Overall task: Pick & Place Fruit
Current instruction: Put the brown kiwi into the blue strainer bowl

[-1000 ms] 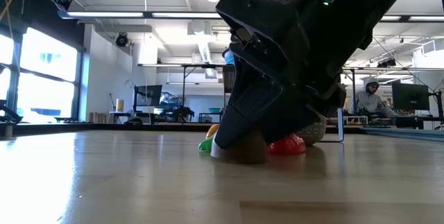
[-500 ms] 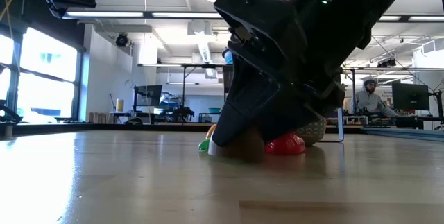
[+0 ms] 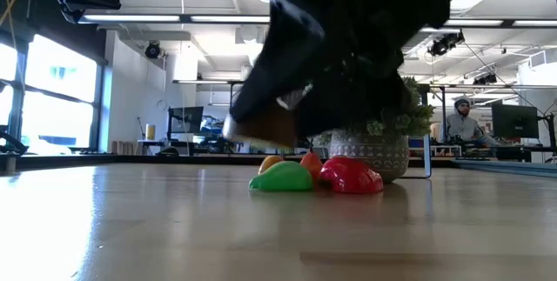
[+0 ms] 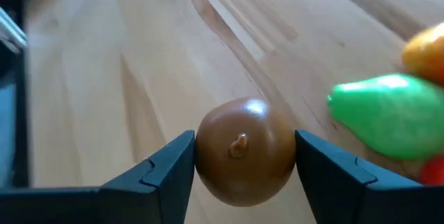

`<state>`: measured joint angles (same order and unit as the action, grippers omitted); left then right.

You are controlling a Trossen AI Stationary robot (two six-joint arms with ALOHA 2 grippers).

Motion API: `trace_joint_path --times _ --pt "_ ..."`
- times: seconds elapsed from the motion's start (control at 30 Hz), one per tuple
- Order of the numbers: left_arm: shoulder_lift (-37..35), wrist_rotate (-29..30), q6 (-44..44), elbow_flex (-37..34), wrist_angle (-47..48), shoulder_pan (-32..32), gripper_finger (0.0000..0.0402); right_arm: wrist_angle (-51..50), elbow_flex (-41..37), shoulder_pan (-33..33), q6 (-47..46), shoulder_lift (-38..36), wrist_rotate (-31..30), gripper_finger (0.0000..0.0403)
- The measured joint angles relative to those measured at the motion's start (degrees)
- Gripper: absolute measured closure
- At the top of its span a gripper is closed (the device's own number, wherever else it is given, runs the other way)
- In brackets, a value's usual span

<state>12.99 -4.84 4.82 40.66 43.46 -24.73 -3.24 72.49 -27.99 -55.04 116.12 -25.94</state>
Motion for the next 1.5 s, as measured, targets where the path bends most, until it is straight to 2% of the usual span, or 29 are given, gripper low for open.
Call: trace_joint_path --times 0.33,0.6,0.77,0.93,1.23,1.5 --pt "0.0 0.0 0.2 0.0 0.0 0.0 0.0358 2.5 0.0 1.0 3.4 -4.6 -0.2 0.0189" --pt "0.0 0.0 0.2 0.0 0.0 0.0 0.0358 6.1 0.3 3.4 10.8 -9.8 -0.9 0.0188" --pt "0.0 -0.1 0.6 0.0 0.0 0.0 0.0358 6.1 0.3 6.0 16.3 -15.5 -3.1 0.0188" --pt "0.0 -0.1 1.4 0.0 0.0 0.0 0.0358 4.8 0.1 8.9 23.0 -21.4 -8.4 0.0188" --pt "0.0 0.0 1.6 0.0 0.1 0.0 0.0358 4.7 0.1 18.1 32.7 -30.7 -13.6 0.0188" --pt "0.0 4.4 1.5 0.0 0.0 0.0 0.0358 2.8 0.2 29.3 32.5 -32.9 -12.7 0.0188"
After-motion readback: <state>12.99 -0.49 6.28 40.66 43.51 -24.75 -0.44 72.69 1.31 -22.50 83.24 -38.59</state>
